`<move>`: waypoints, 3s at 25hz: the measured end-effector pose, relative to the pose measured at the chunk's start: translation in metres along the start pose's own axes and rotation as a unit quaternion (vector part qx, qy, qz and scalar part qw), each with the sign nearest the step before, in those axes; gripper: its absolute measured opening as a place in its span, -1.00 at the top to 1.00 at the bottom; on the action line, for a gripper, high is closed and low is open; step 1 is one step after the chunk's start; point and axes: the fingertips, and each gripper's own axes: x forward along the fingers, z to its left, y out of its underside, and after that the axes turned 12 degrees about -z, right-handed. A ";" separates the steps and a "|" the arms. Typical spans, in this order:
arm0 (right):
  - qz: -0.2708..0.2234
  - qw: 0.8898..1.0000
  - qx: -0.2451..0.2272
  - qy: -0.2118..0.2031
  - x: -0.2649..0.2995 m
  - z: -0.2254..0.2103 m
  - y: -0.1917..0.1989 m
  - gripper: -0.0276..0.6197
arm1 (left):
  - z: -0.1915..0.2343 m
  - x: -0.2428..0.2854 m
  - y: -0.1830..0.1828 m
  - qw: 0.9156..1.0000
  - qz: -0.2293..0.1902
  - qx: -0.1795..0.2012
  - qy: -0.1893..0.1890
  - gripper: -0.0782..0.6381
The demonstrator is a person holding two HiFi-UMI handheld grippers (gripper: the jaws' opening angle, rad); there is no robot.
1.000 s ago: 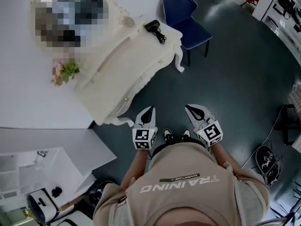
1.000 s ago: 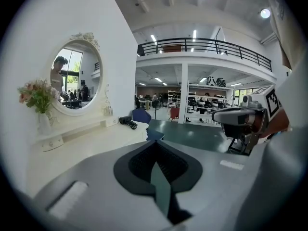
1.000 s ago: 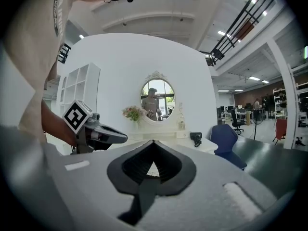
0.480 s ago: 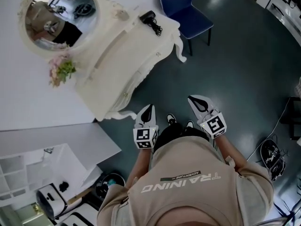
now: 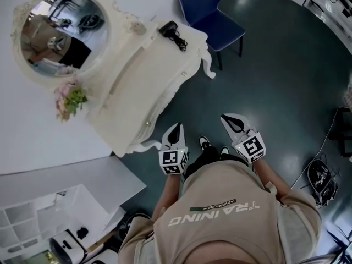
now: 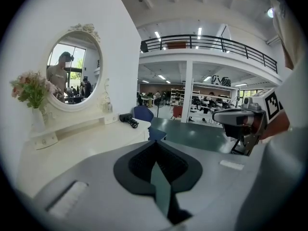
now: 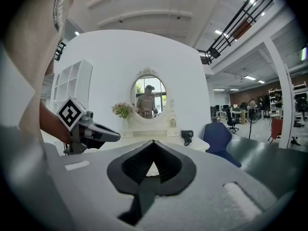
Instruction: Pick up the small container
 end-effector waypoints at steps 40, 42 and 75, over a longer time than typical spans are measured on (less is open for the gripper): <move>-0.026 0.999 0.019 -0.027 0.220 -0.134 -0.018 0.91 | 0.130 0.204 -0.057 1.000 -0.010 -0.006 0.006 0.74; -0.023 0.999 0.031 -0.030 0.228 -0.151 -0.015 0.91 | 0.131 0.219 -0.063 1.000 -0.015 -0.013 0.004 0.74; 0.010 0.991 -0.022 -0.128 0.432 -0.202 -0.038 0.91 | 0.250 0.329 -0.123 0.993 -0.087 -0.065 -0.039 0.74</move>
